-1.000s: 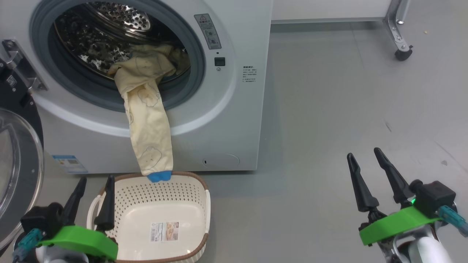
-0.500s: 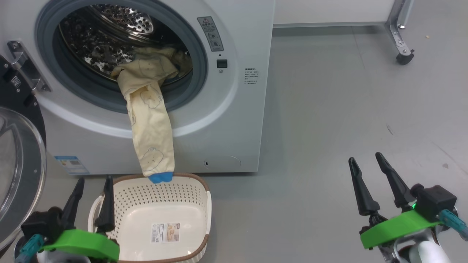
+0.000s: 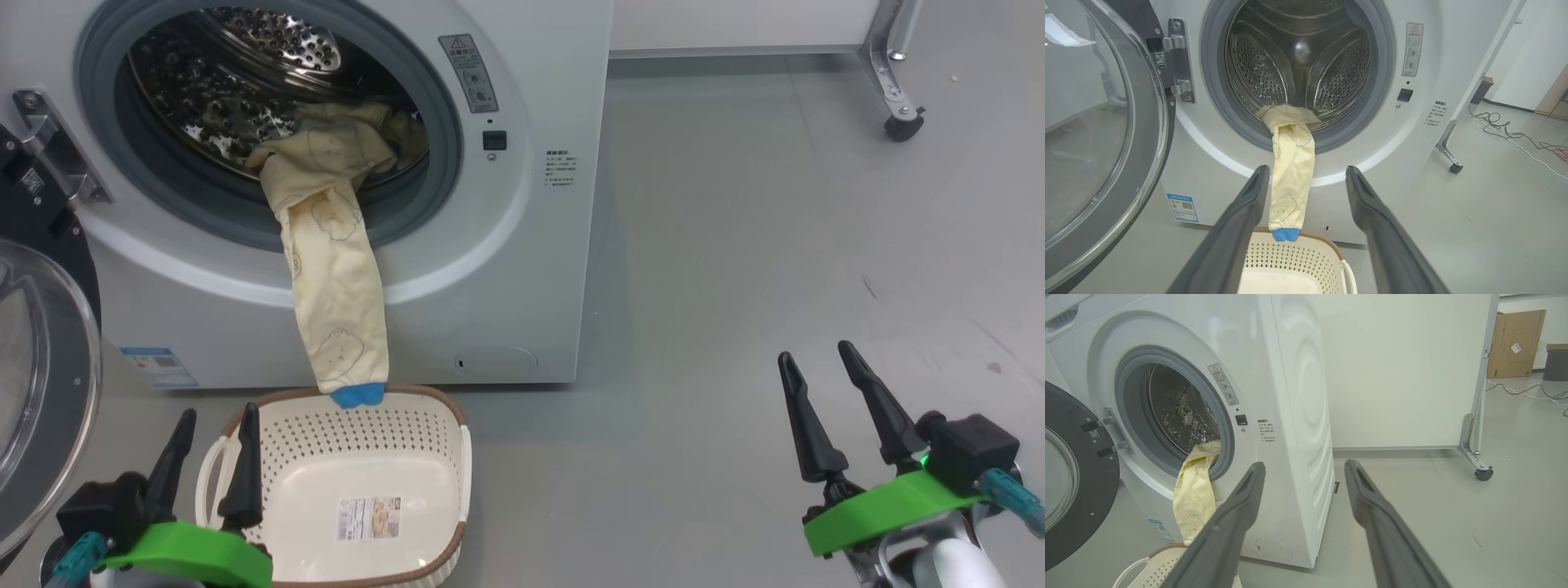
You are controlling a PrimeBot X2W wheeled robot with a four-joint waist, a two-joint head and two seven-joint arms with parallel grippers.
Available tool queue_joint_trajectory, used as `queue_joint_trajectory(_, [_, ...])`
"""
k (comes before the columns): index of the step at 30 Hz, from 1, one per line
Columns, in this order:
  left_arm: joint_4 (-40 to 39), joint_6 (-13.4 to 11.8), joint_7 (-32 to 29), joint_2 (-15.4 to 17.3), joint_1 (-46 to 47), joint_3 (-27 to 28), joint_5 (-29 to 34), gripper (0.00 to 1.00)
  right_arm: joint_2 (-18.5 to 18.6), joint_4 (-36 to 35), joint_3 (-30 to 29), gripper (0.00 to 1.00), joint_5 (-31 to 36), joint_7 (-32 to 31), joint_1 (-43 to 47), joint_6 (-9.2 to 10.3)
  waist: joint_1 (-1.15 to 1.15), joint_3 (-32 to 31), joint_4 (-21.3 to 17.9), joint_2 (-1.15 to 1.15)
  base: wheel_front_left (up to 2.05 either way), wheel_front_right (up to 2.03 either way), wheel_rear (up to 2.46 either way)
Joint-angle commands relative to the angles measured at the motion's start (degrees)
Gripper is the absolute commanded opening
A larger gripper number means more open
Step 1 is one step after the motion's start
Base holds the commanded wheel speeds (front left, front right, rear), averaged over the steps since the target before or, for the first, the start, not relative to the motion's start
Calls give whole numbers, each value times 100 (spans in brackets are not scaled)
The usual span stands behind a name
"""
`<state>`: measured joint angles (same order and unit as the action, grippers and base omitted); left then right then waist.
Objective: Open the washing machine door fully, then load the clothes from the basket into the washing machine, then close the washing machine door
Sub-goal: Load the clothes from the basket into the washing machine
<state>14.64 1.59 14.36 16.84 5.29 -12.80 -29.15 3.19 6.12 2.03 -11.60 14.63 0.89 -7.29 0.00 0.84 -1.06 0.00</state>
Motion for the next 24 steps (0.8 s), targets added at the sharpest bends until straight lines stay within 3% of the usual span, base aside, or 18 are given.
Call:
queue_joint_trajectory(1, [-136,39,63,93,212,318,59,100,56,-202,121,100,-16,37,-178,-20,0,10,-1,0,0,0,0])
queue_joint_trajectory(24, [-17,176,63,-57,280,402,277,100,60,-170,157,100,-19,37,-223,-20,0,57,-4,0,0,0,0])
